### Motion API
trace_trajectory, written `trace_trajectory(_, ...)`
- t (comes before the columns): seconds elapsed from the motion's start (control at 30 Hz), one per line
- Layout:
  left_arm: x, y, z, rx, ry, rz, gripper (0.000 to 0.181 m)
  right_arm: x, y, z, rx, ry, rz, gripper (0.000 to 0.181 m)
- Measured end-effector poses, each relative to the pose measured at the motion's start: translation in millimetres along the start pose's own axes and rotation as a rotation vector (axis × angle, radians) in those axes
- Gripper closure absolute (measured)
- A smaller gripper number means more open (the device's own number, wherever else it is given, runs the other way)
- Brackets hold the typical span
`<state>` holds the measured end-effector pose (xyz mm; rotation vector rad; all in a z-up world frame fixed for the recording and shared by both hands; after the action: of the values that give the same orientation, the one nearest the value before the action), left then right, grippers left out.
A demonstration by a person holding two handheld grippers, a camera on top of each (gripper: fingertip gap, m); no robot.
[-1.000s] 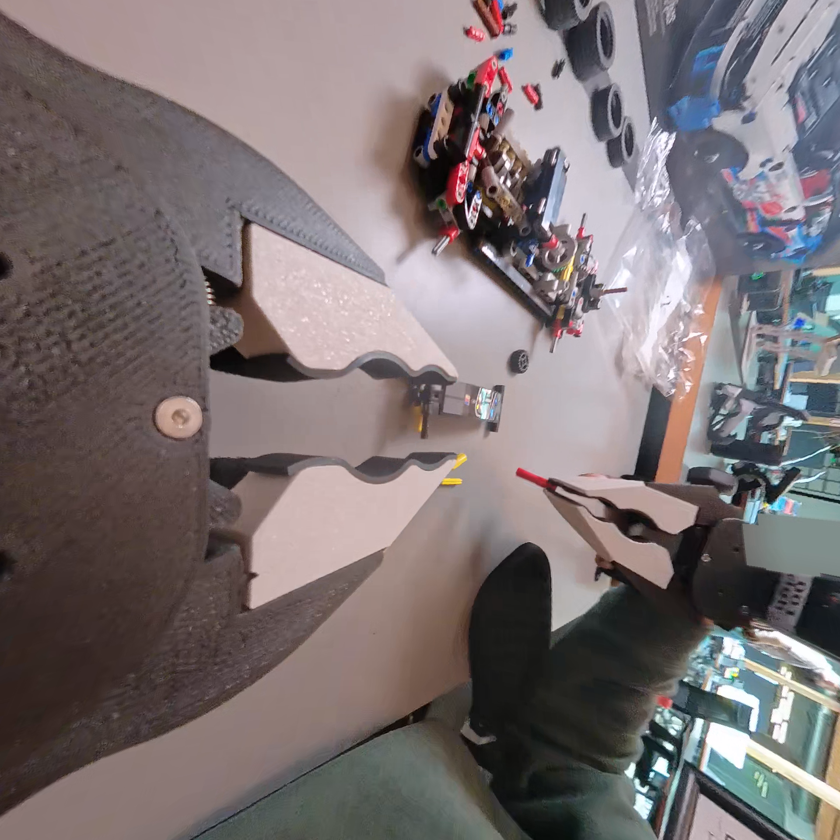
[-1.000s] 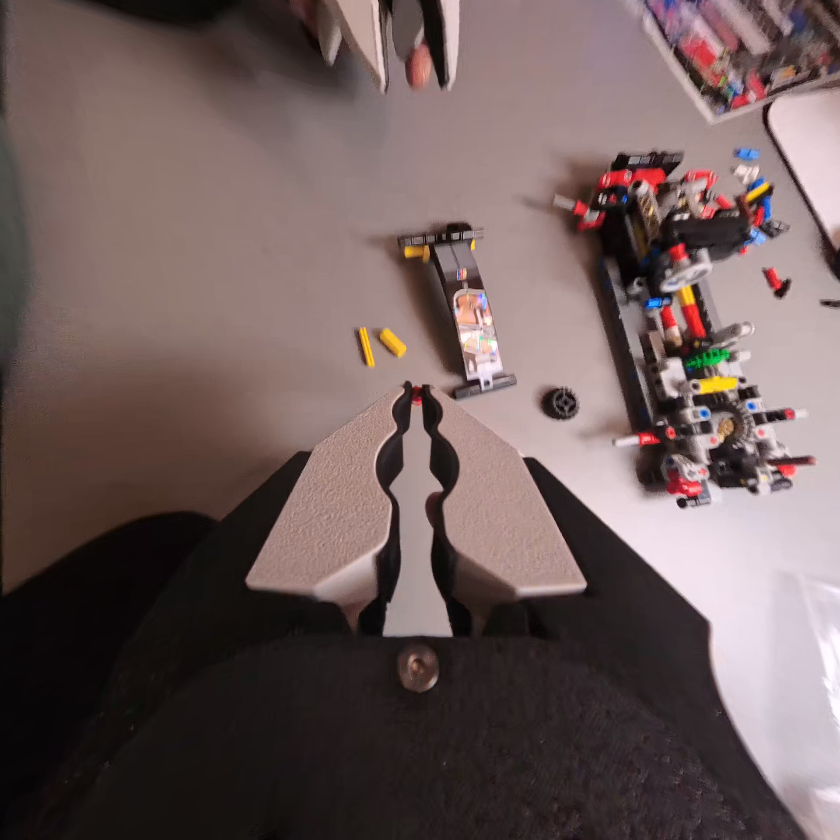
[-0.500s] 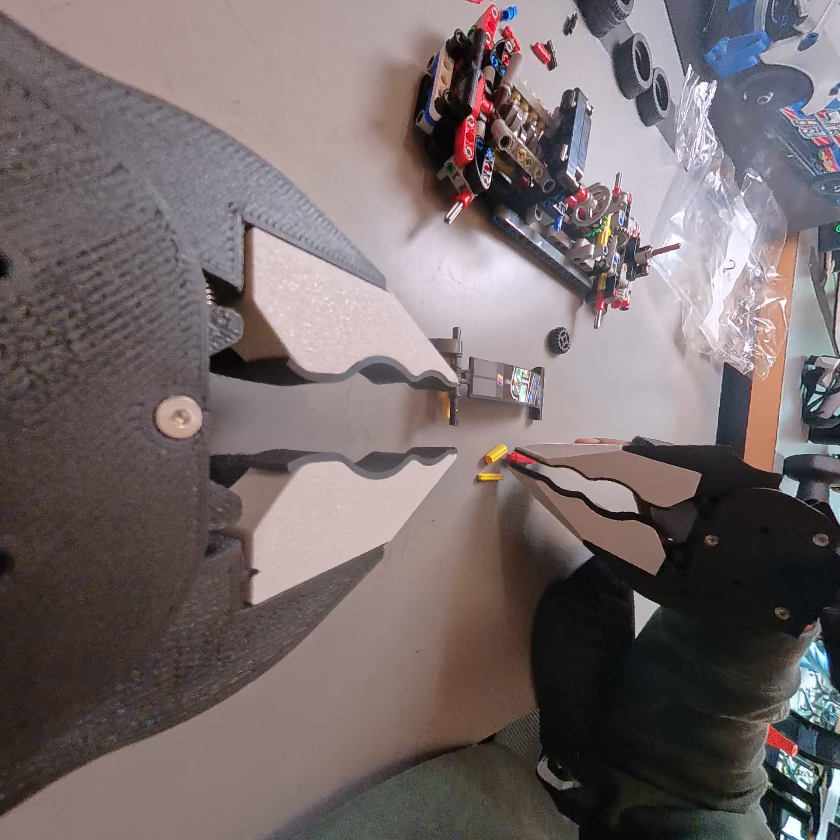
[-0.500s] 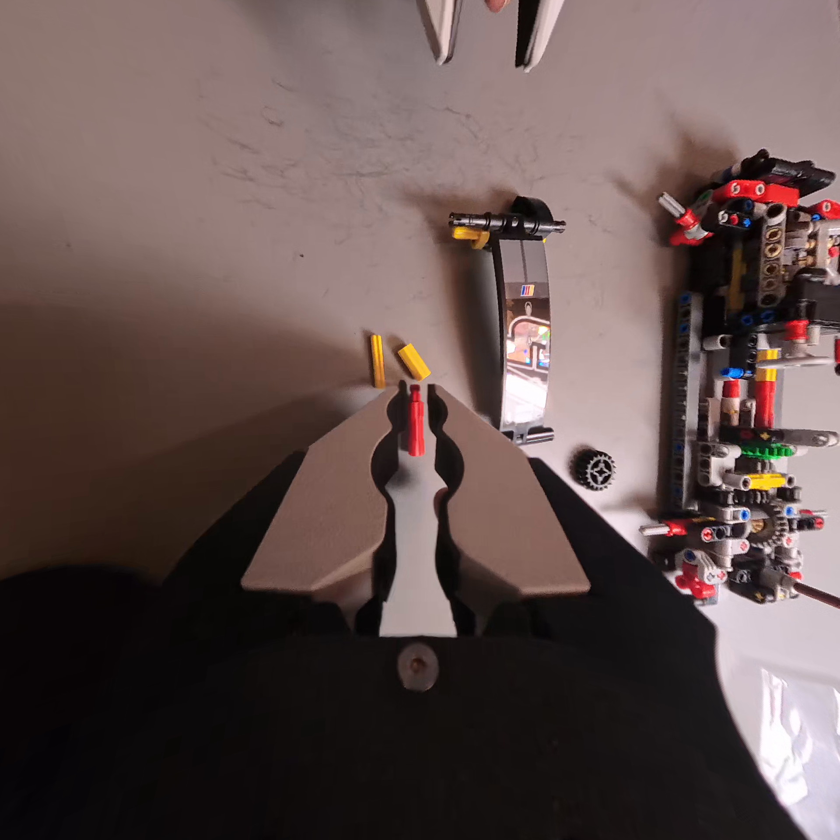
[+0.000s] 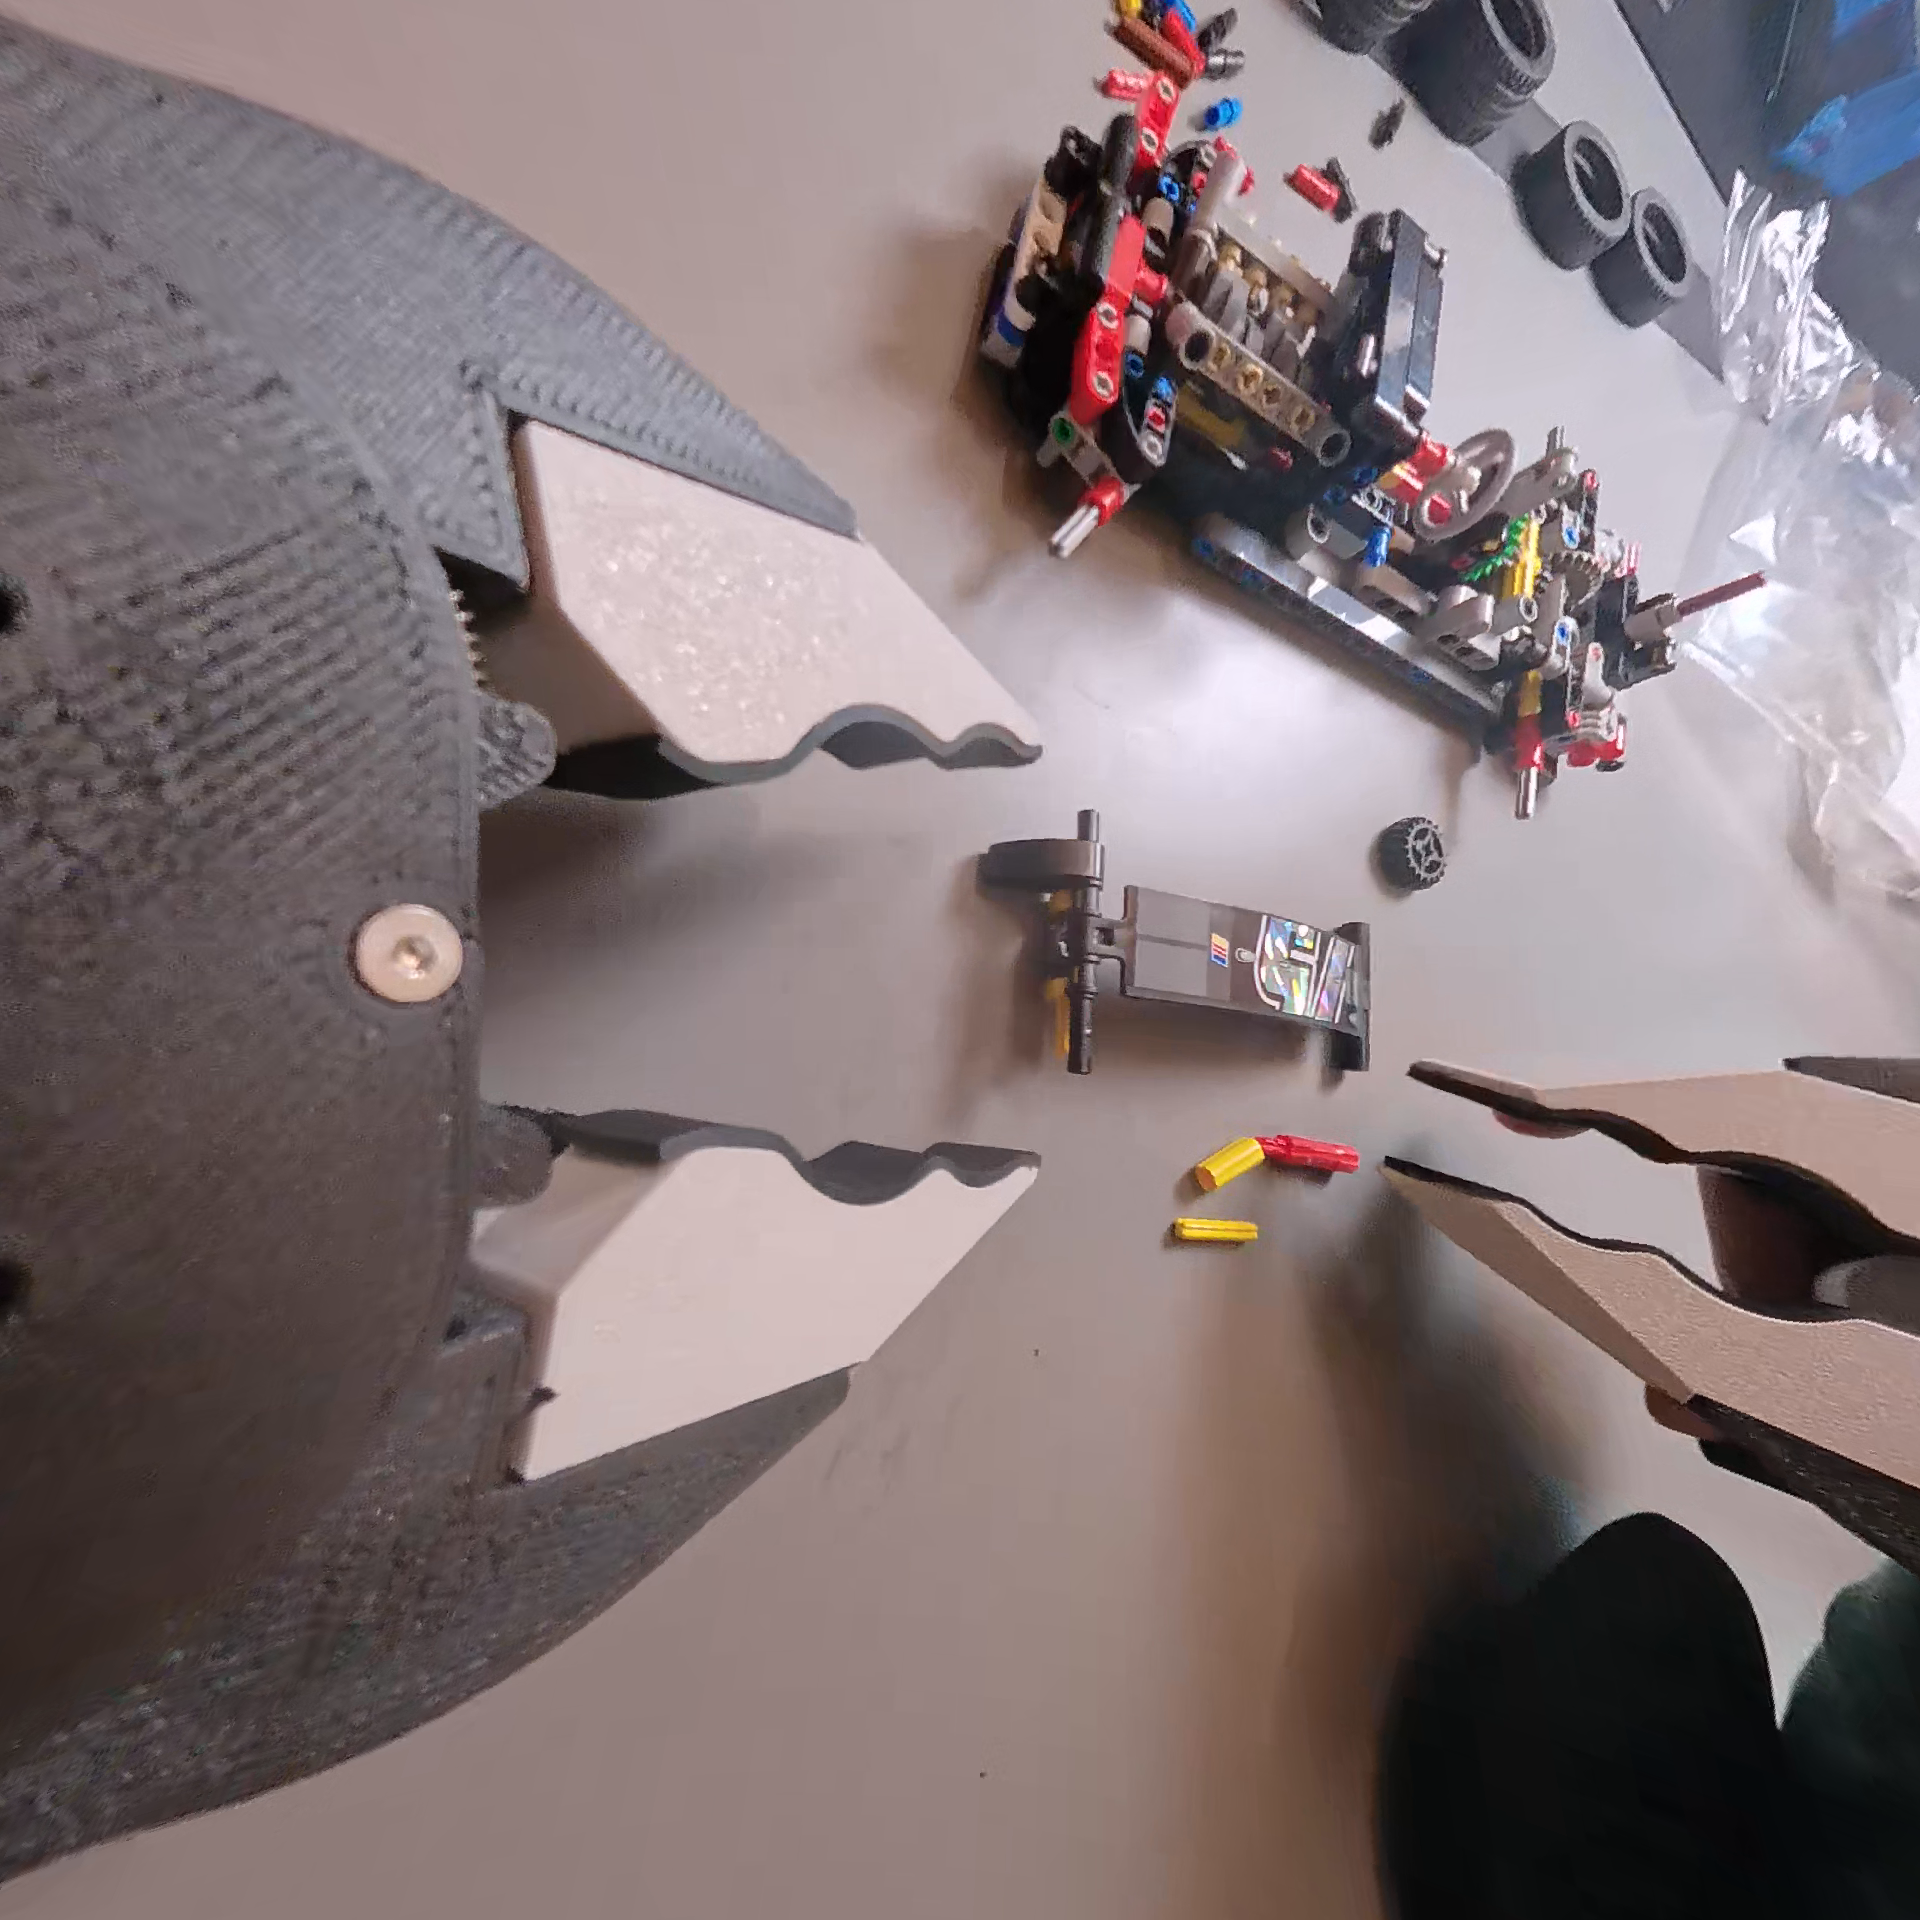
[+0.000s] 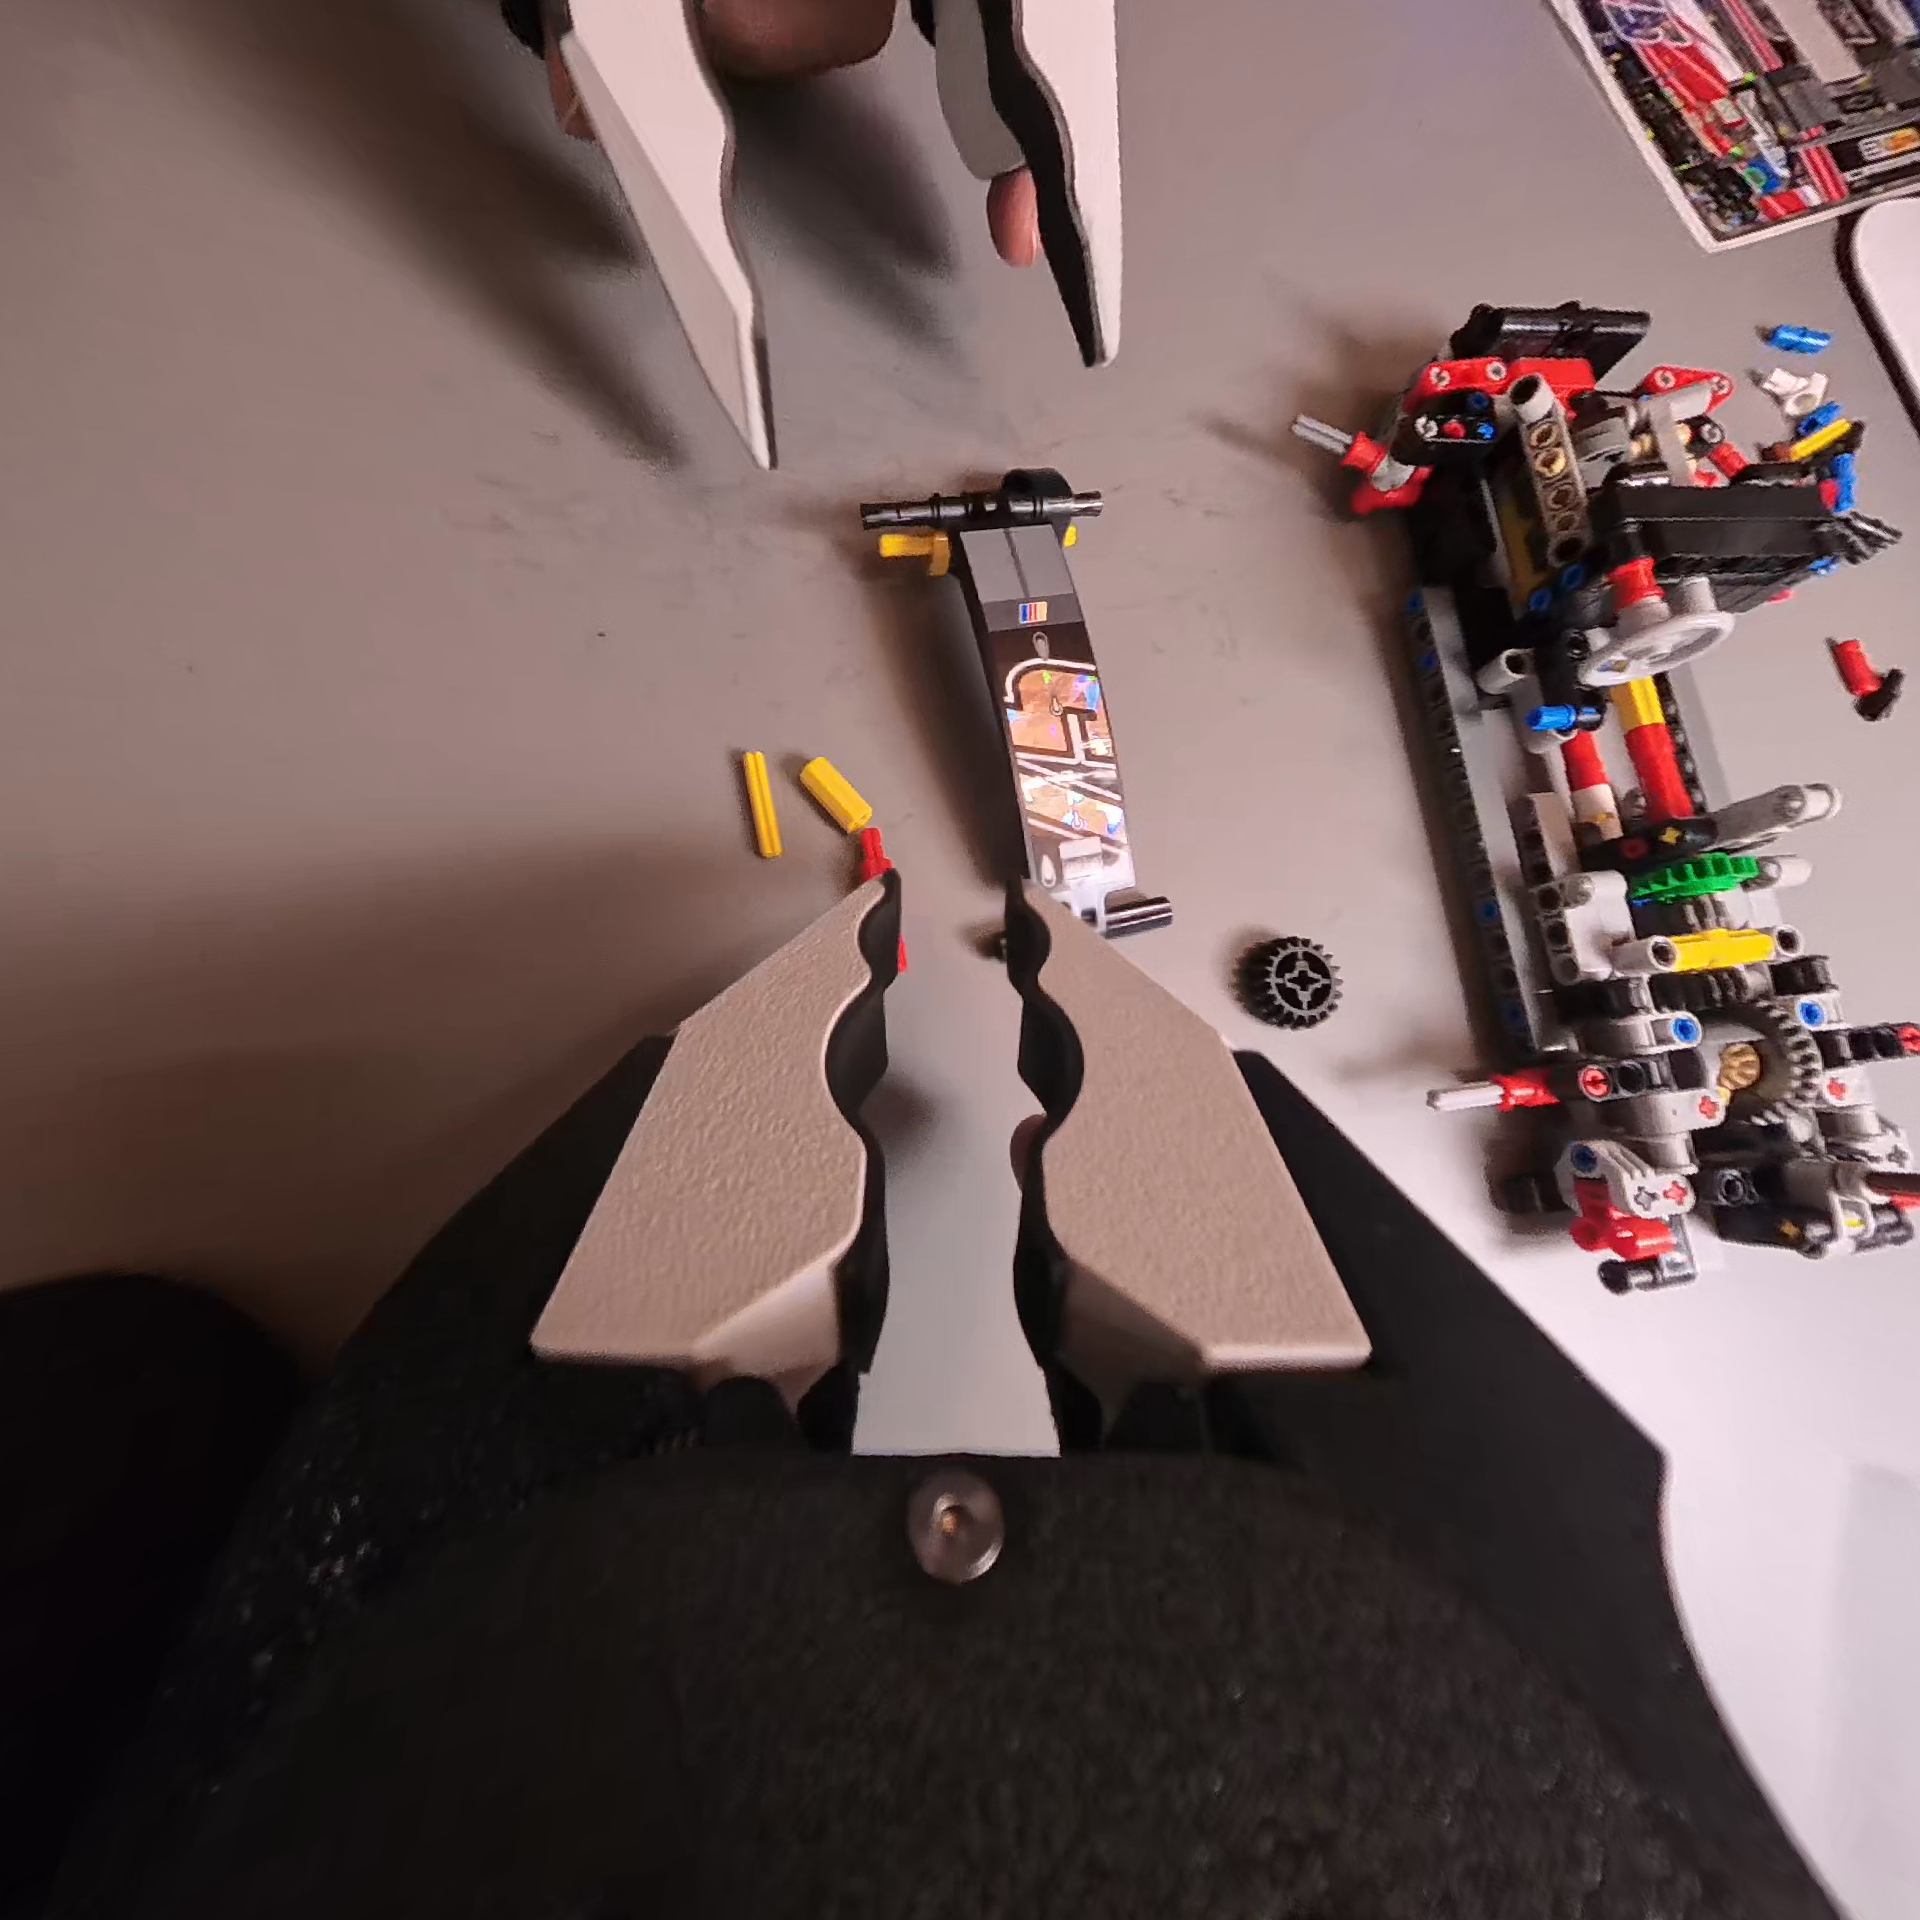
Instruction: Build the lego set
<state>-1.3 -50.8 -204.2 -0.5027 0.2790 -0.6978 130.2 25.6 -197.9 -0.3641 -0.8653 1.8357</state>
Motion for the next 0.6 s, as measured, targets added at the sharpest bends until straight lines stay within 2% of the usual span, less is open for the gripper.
trace_trajectory(0.03, 0, 5, 2, -0.009, 0.006, -0.003, 0.107, 2, -1, -1, 0.002, 0.006, -0.002, 0.164)
trace_trajectory(0.23, -2, 30, 11, -0.050, 0.089, -0.012, 0.103, -5, -1, -9, -0.032, -0.010, 0.024, 0.164)
trace_trajectory(0.27, -1, 32, 10, -0.062, 0.101, -0.020, 0.105, -6, 0, -10, -0.040, -0.011, 0.028, 0.164)
trace_trajectory(0.33, 0, 34, 8, -0.087, 0.120, -0.027, 0.121, -6, 3, -9, -0.031, -0.007, 0.027, 0.164)
trace_trajectory(0.43, -2, 32, 5, -0.091, 0.176, 0.031, 0.141, -1, 6, -6, -0.007, -0.003, -0.010, 0.165)
trace_trajectory(0.6, -1, 27, 2, -0.111, 0.149, 0.070, 0.141, 9, 11, 9, 0.086, -0.016, -0.127, 0.166)
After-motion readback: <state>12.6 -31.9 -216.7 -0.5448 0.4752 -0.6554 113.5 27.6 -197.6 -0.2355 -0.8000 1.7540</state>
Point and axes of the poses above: each gripper's, where its closed fingertips meet, y out along the fingers, z out of its top, x = y × z across the jaws, the point moved 4 cm from there along -y, back along the fingers
